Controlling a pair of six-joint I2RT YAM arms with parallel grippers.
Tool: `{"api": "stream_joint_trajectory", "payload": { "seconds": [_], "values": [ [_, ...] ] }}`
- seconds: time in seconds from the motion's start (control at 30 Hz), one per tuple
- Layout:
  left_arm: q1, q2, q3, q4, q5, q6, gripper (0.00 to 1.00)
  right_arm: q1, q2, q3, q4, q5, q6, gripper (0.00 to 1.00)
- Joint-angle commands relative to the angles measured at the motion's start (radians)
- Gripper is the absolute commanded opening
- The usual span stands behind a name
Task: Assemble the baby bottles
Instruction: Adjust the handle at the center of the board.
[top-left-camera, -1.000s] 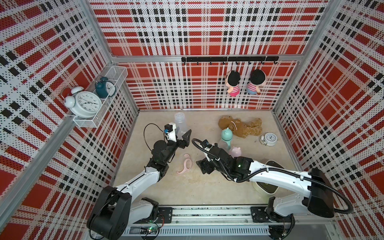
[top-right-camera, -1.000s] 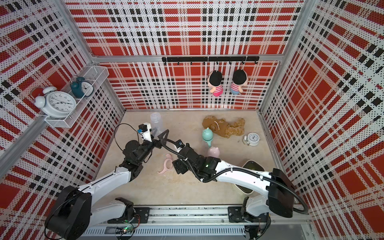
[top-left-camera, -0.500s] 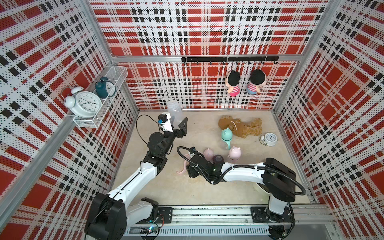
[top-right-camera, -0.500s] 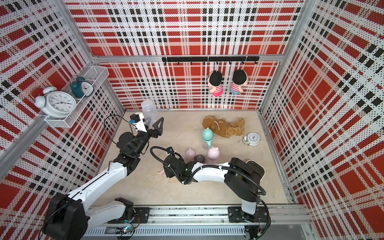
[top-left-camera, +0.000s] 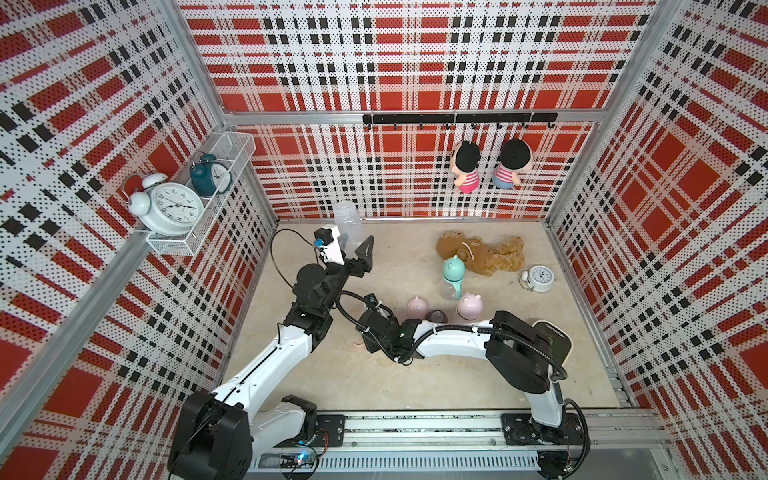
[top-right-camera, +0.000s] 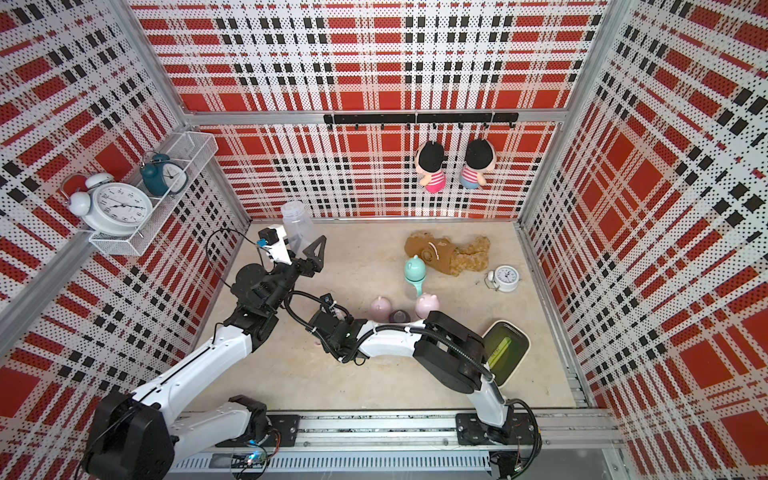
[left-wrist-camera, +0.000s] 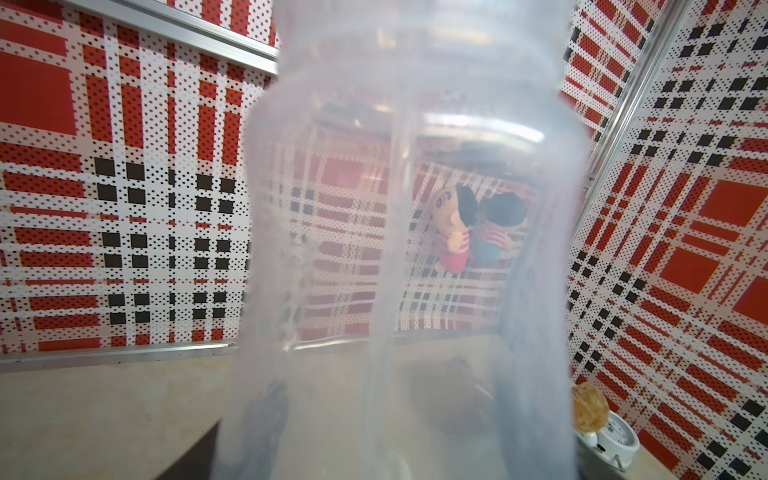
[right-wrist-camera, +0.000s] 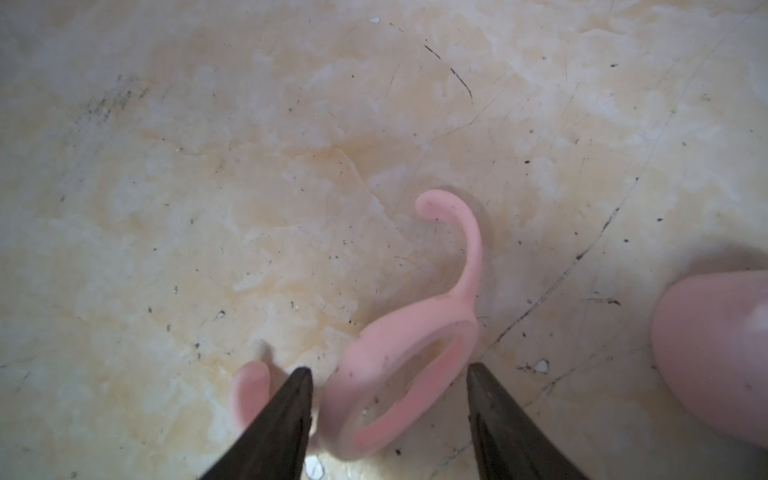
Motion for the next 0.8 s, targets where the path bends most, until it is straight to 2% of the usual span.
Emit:
{"api": "stream_joint_trajectory", "payload": {
  "seconds": [0.0,0.13,0.3,0.53,0.77],
  "values": [
    [-0.003,-0.029,-0.008,0.006,0.005,-0.003,0.04,0.006,-0.01,-0.004,-0.093,0.068,-0.056,0.61],
    [-0.003,-0.031,-0.008,0.003,0.005,-0.003,0.04,-0.004,-0.039,-0.04,-0.12,0.064,-0.155,0.61],
    [-0.003,-0.036,-0.008,-0.003,0.01,-0.006,0.04,-0.029,-0.099,-0.103,-0.172,0.081,-0.206,0.61],
    [-0.006,-0.037,-0.003,-0.008,0.021,-0.012,0.04,-0.055,-0.195,-0.185,-0.127,-0.1,-0.171,0.66],
    [-0.013,-0.027,0.0,-0.008,0.034,-0.015,0.03,-0.055,-0.17,-0.176,-0.105,-0.176,-0.129,0.65]
  ]
}}
